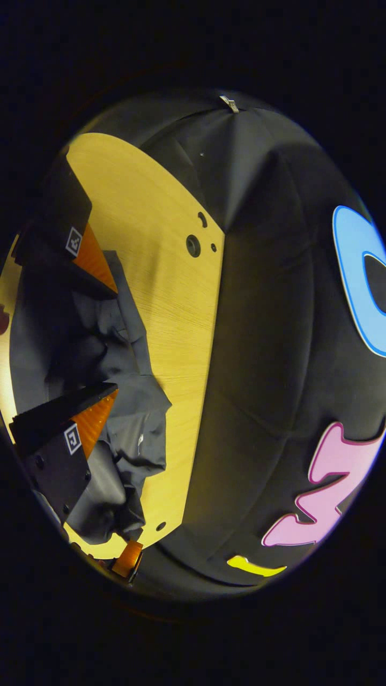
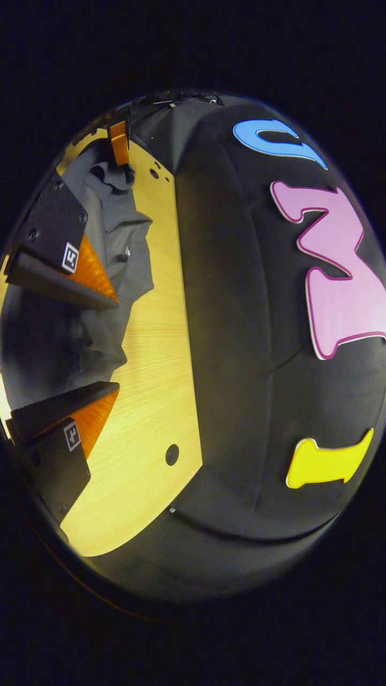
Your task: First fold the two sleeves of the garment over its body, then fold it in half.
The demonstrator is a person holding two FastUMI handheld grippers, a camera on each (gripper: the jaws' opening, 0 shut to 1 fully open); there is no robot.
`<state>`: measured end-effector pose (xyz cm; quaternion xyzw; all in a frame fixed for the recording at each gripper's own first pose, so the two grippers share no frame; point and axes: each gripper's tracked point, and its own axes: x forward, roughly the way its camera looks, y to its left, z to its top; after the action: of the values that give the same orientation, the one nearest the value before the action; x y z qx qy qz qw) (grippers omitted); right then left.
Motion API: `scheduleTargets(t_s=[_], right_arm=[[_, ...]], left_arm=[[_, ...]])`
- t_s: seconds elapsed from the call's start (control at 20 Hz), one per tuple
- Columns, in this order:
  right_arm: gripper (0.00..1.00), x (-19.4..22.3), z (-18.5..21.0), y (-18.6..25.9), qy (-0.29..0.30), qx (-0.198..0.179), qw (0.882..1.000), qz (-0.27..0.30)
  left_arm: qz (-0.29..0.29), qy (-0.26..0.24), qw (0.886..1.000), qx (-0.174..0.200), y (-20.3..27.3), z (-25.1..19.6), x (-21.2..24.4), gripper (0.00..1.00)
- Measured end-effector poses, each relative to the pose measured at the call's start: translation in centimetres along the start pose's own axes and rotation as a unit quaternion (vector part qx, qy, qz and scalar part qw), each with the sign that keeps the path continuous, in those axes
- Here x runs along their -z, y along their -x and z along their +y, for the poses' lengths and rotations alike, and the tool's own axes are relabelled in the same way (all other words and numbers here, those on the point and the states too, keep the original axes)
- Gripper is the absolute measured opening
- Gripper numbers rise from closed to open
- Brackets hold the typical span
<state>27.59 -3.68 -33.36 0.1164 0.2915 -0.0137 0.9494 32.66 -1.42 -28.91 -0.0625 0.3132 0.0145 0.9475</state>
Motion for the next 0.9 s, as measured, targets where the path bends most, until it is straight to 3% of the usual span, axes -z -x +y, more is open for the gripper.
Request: scheduleTargets(t_s=[0.15, 0.55, 0.9], right_arm=[[0.94, -1.3, 1.2, 3.3, 0.005, -0.017, 1.000, -0.020], [0.94, -2.9, 5.2, 13.4, 0.015, -0.080, 0.995, -0.062], [0.94, -1.6, 8.0, 21.9, 0.038, -0.125, 0.988, -0.085]], left_arm=[[-0.029, -0.024, 0.999, 0.000, 3.5, -0.1, -0.9, 0.96], [-0.102, -0.025, 0.994, 0.039, 14.8, -1.6, -2.1, 0.96], [-0.119, -0.016, 0.990, 0.071, 23.6, -2.7, 0.4, 0.96]])
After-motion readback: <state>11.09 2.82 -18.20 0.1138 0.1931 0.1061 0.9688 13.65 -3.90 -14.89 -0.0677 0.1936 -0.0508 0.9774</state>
